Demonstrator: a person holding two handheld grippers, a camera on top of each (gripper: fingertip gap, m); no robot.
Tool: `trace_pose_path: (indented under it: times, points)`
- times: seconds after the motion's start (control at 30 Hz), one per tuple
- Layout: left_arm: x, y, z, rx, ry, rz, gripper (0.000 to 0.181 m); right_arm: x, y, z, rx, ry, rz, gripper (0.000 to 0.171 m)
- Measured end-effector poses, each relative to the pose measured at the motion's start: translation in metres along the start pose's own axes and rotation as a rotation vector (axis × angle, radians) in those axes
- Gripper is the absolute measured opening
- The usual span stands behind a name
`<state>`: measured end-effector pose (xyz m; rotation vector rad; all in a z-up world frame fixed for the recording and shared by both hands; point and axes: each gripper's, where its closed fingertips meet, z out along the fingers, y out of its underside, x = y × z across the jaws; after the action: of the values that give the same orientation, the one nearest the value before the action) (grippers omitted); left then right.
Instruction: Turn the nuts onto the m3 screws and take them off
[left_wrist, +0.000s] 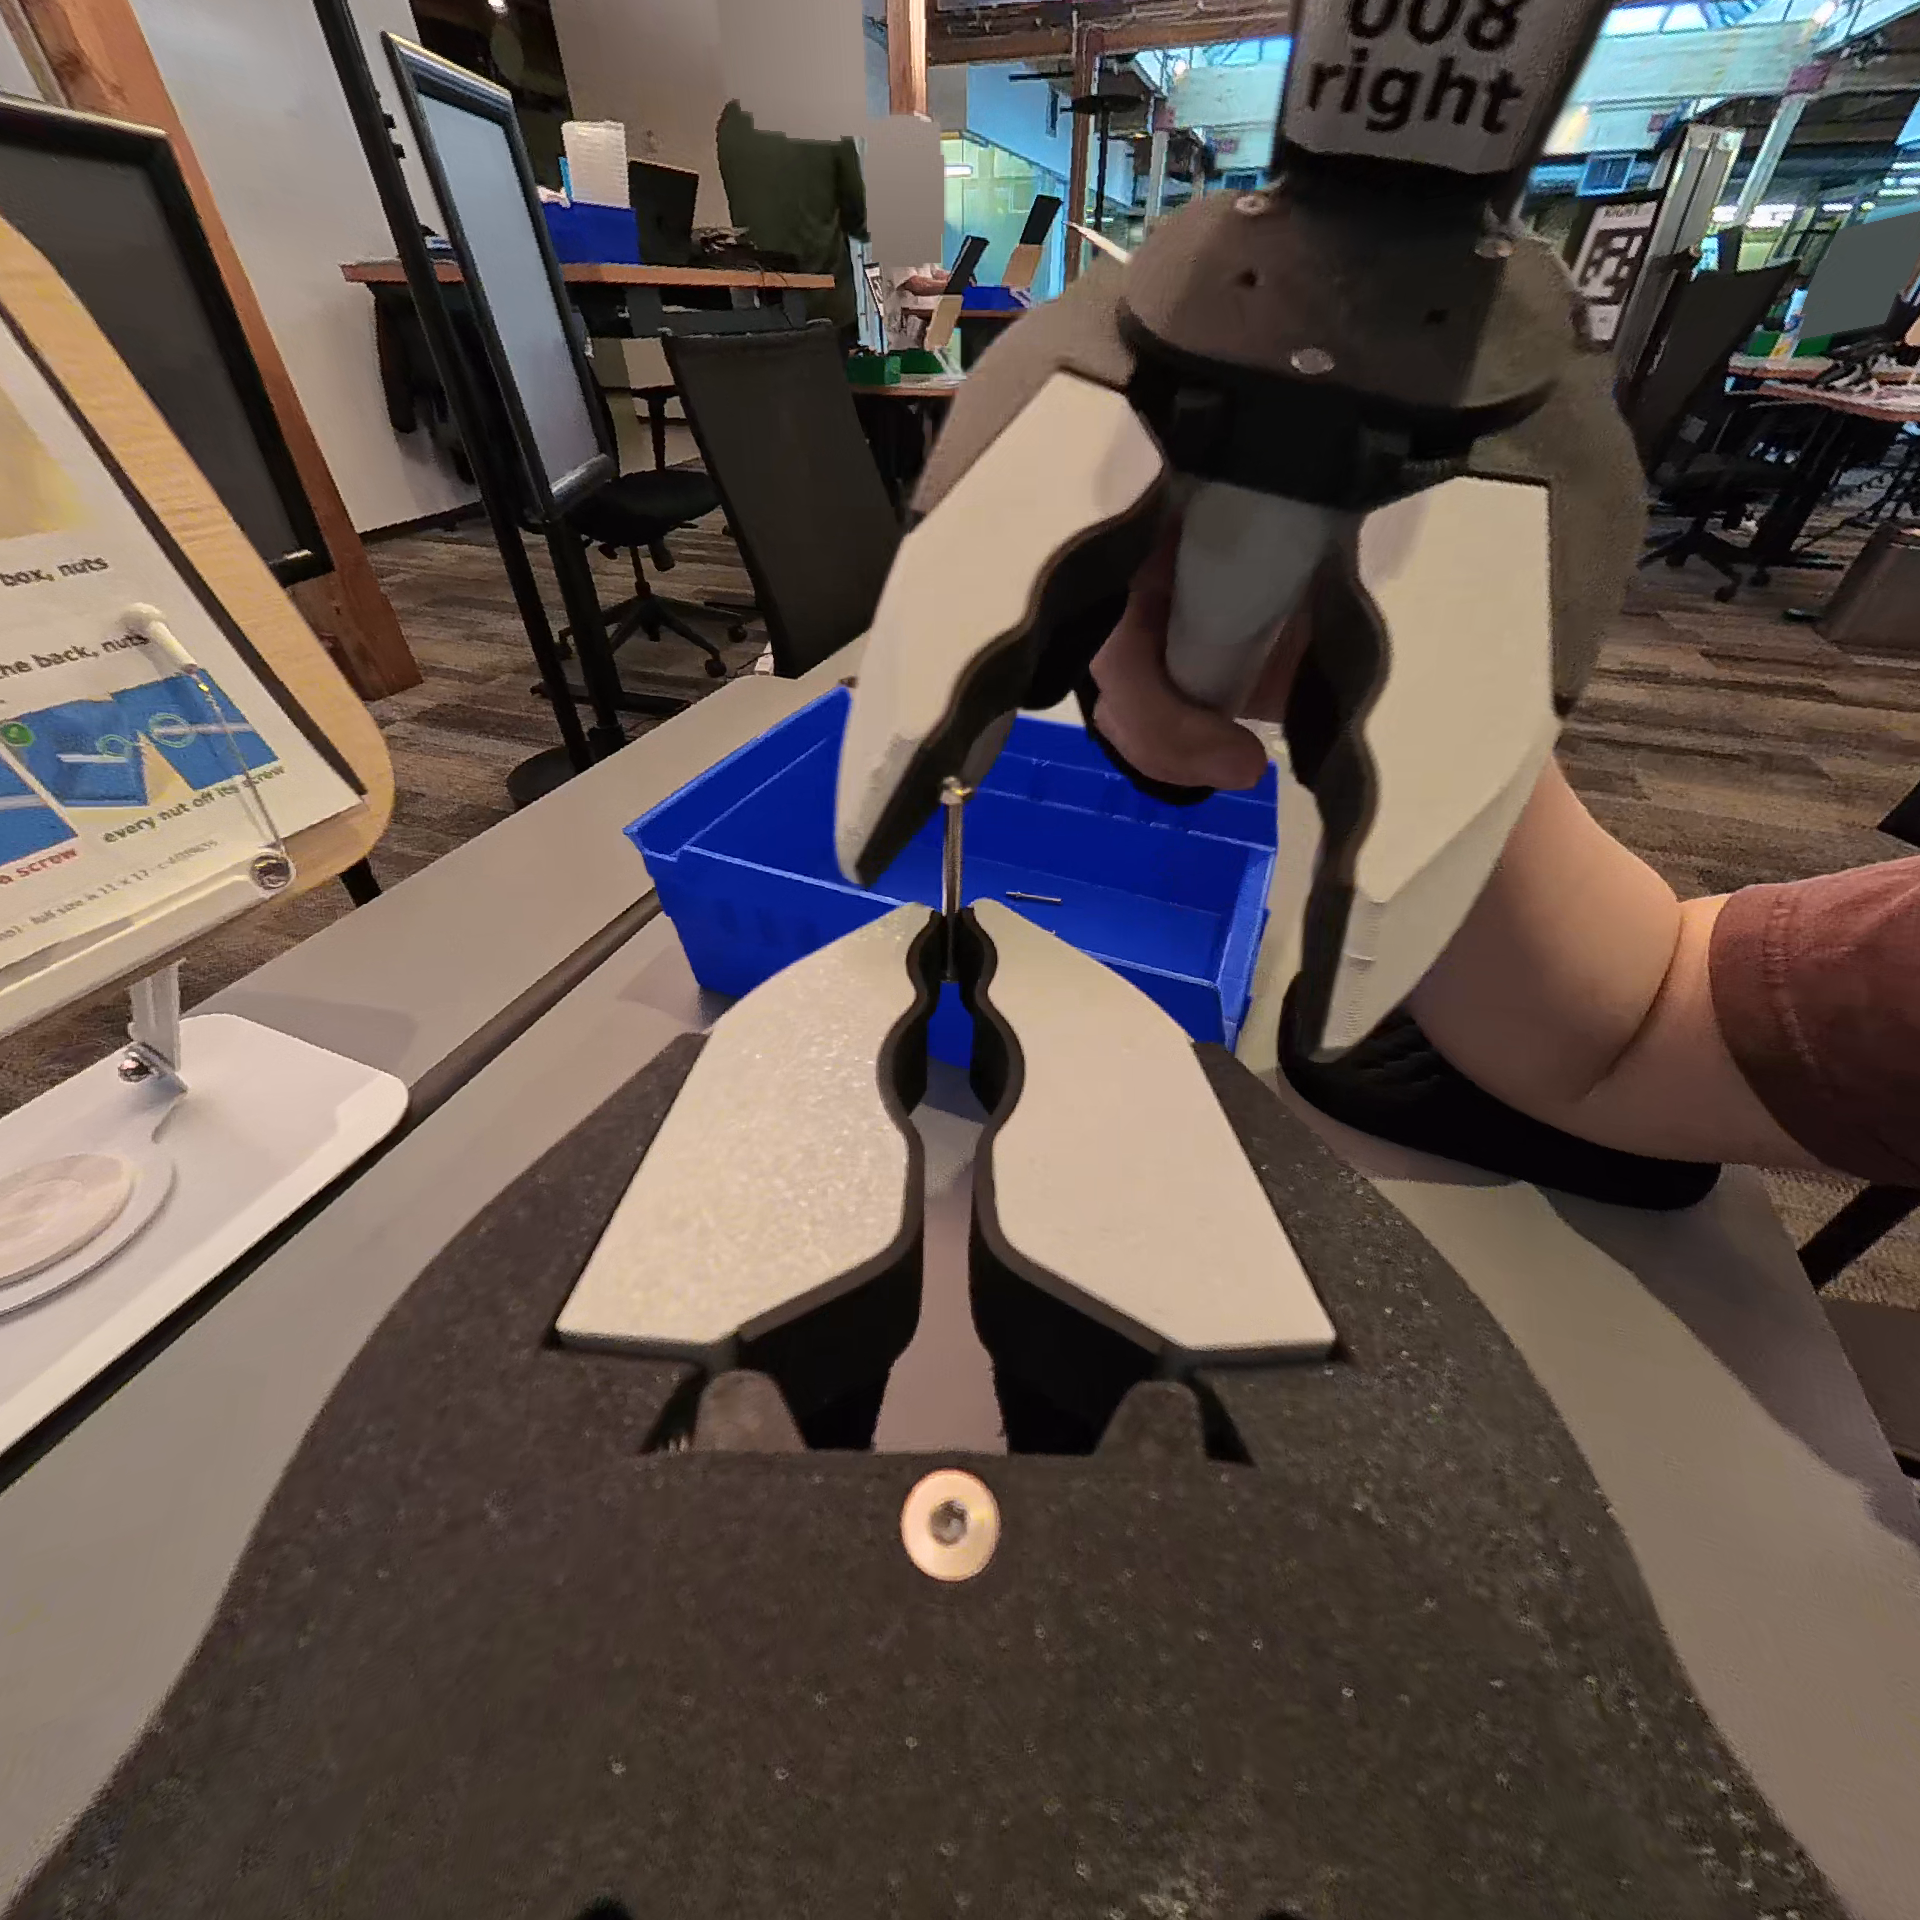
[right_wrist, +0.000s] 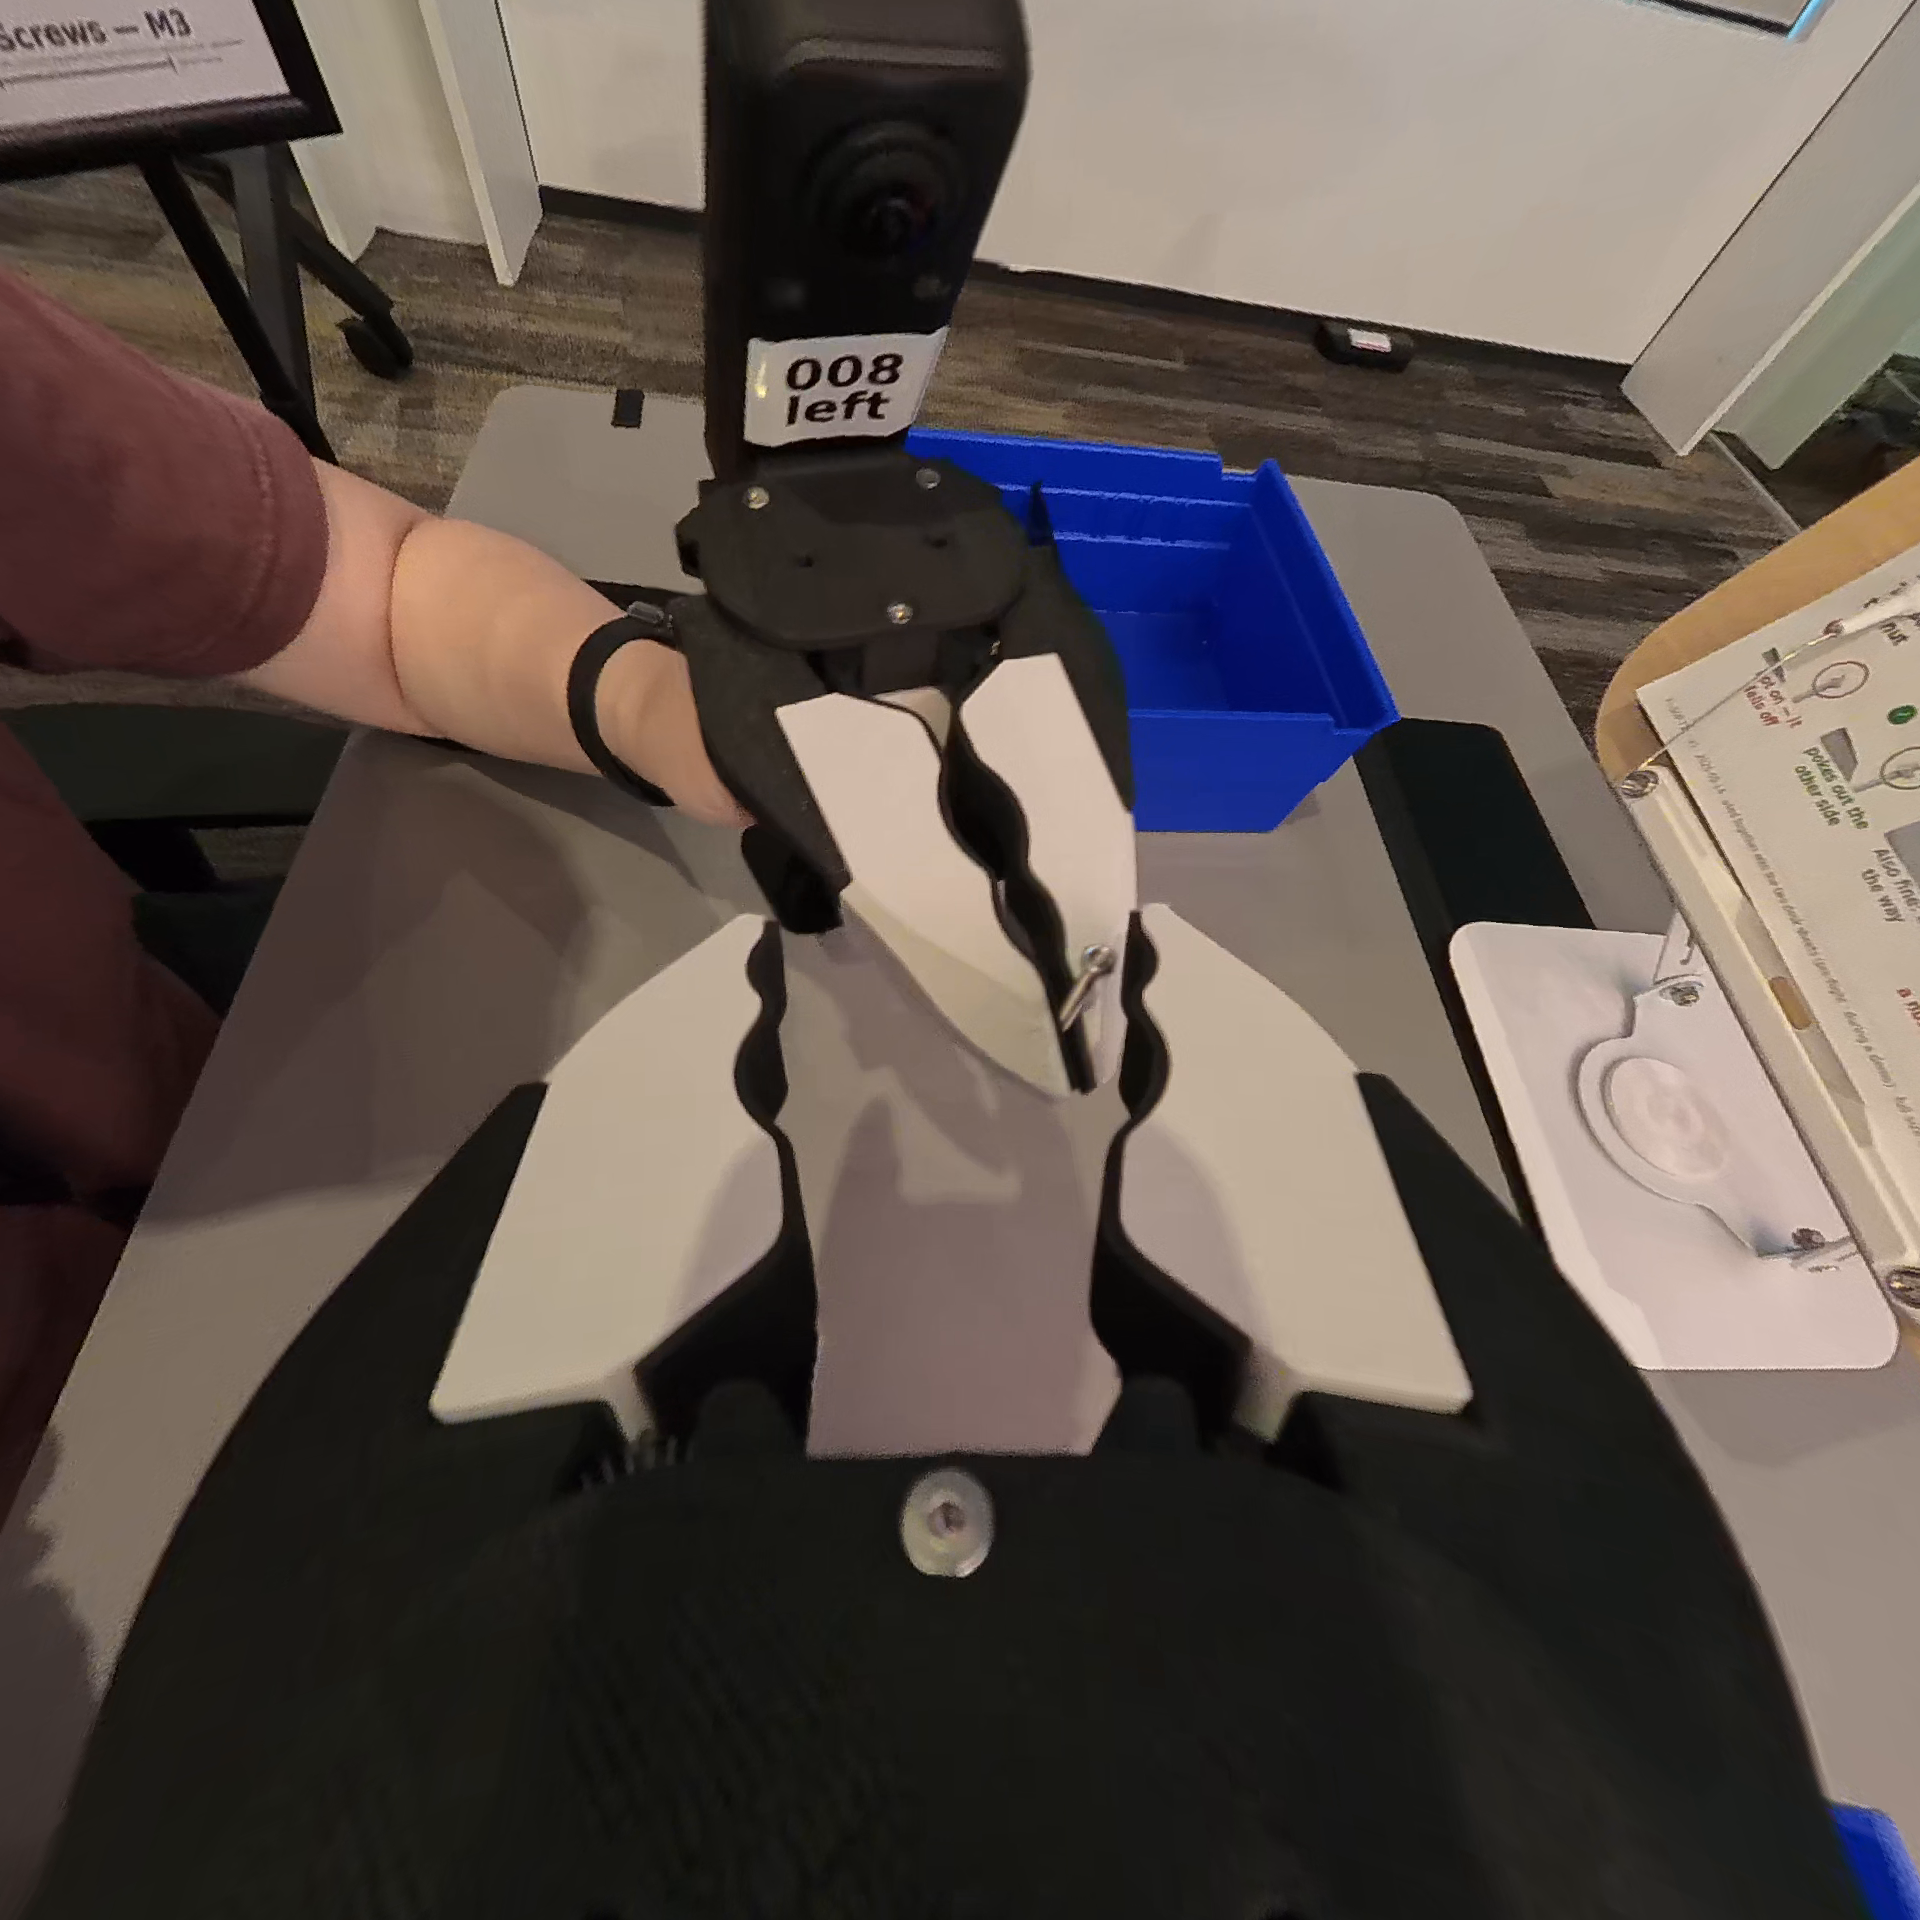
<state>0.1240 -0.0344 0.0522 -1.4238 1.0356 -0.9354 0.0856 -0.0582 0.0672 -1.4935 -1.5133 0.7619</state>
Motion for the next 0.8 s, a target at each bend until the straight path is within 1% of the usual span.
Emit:
trace_pose_path:
  times: [0.17,0.27,0.43,0.53,0.67,0.8]
  points:
    - [-0.008,-0.003,-0.004,0.023,-0.005,-0.055,0.002,-0.002,0.002,-0.009,-0.033,0.027,-0.025,0.069]
    - [-0.006,-0.003,-0.004,0.031,0.017,-0.074,0.002,0.003,-0.003,-0.012,-0.001,0.059,-0.027,0.07]
    - [0.004,-0.001,0.001,0.019,0.038,-0.039,0.002,-0.001,-0.01,0.004,0.05,0.028,-0.012,0.08]
    - [0.003,-0.002,0.0,0.022,0.029,-0.031,0.002,-0.008,-0.003,0.011,0.005,0.001,-0.036,0.081]
    - [-0.004,-0.005,-0.004,0.042,0.008,-0.051,0.002,-0.006,0.0,0.006,-0.025,0.028,-0.05,0.085]
    - [-0.011,-0.007,-0.008,0.054,-0.008,-0.076,0.001,-0.007,0.002,-0.003,-0.037,0.031,-0.075,0.079]
